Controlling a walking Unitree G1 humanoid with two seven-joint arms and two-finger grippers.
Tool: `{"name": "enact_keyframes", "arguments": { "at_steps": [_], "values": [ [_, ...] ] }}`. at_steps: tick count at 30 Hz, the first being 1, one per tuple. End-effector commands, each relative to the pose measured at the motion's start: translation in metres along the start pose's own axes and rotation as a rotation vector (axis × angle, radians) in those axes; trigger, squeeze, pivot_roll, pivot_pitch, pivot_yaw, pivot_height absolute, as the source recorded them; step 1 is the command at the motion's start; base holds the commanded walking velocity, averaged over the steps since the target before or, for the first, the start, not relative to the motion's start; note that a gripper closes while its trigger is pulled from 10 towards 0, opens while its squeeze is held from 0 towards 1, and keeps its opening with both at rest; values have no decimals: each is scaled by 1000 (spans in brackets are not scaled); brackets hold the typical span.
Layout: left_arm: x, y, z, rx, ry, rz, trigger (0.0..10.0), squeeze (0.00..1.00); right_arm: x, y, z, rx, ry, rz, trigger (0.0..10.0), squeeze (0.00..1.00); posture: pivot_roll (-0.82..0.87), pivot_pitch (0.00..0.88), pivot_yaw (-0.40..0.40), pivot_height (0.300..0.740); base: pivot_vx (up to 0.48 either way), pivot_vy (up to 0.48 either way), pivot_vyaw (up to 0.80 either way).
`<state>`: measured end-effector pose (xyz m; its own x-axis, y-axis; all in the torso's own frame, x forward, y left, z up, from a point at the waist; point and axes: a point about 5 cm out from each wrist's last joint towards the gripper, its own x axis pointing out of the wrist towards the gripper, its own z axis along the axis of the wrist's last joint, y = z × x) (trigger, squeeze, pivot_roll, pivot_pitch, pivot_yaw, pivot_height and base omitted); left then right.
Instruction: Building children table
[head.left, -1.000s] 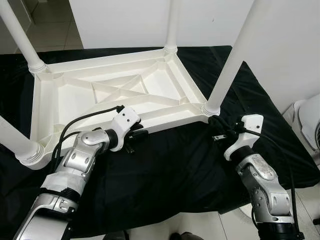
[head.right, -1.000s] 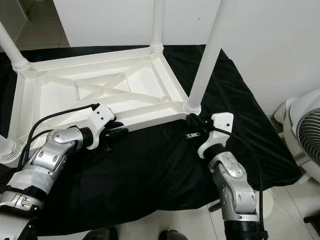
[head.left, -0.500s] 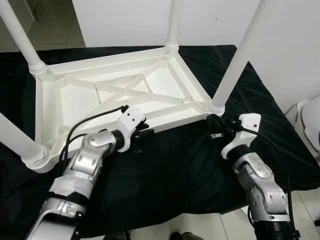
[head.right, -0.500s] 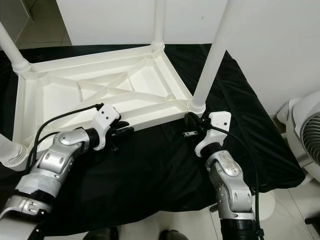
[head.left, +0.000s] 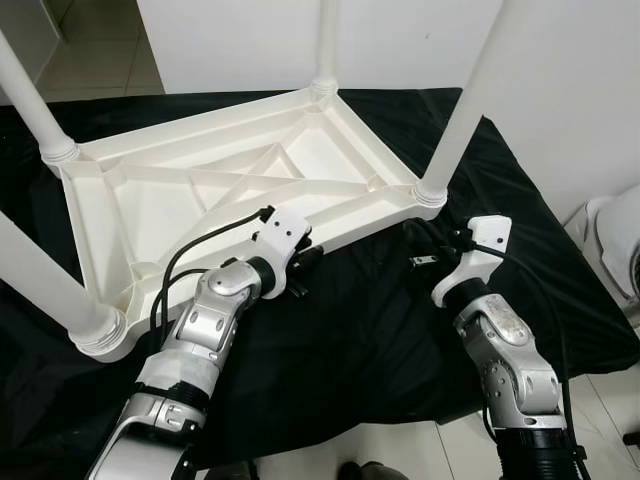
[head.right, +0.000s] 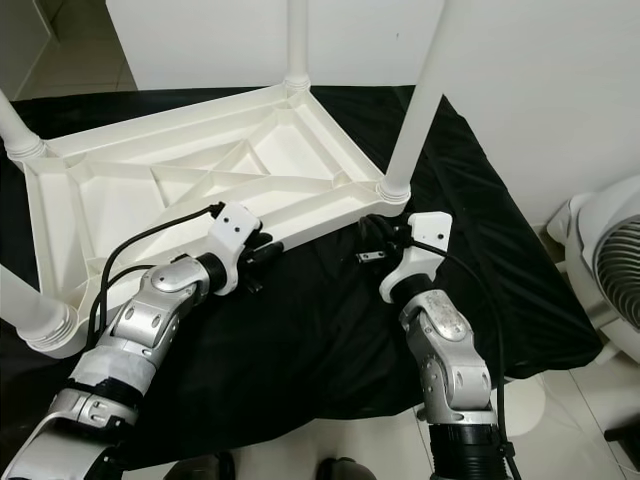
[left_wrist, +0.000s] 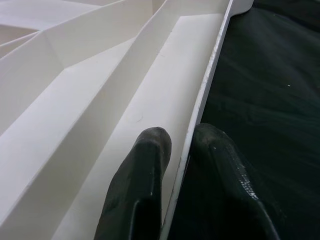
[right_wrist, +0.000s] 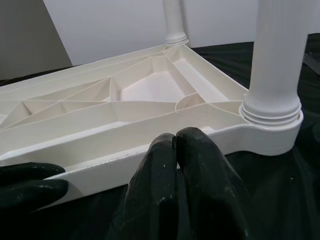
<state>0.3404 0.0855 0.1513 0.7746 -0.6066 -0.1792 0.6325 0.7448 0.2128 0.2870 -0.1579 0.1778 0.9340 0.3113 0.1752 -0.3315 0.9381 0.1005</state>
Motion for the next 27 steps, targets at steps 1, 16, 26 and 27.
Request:
{"name": "enact_keyframes", "arguments": {
  "at_steps": [1, 16, 26, 27],
  "values": [
    [-3, 20, 0, 1, 3, 262, 0, 0, 1, -1, -2, -7, 6, -9, 10000, 0, 118, 114, -27, 740, 0, 0, 0],
    [2, -21, 17, -56, -105, 90, 10000, 1000, 1, -1, -6, -10, 12, -18, 10000, 0, 124, 115, -23, 740, 0, 0, 0],
    [-11, -22, 32, -10, -175, 81, 10000, 271, 2, 0, -9, -11, 13, -16, 10000, 0, 136, 109, -30, 740, 0, 0, 0],
    [-14, -22, 34, -9, -191, 84, 10000, 0, 2, 1, -9, -13, 11, -14, 10000, 0, 140, 105, -33, 740, 0, 0, 0]
  ]
}}
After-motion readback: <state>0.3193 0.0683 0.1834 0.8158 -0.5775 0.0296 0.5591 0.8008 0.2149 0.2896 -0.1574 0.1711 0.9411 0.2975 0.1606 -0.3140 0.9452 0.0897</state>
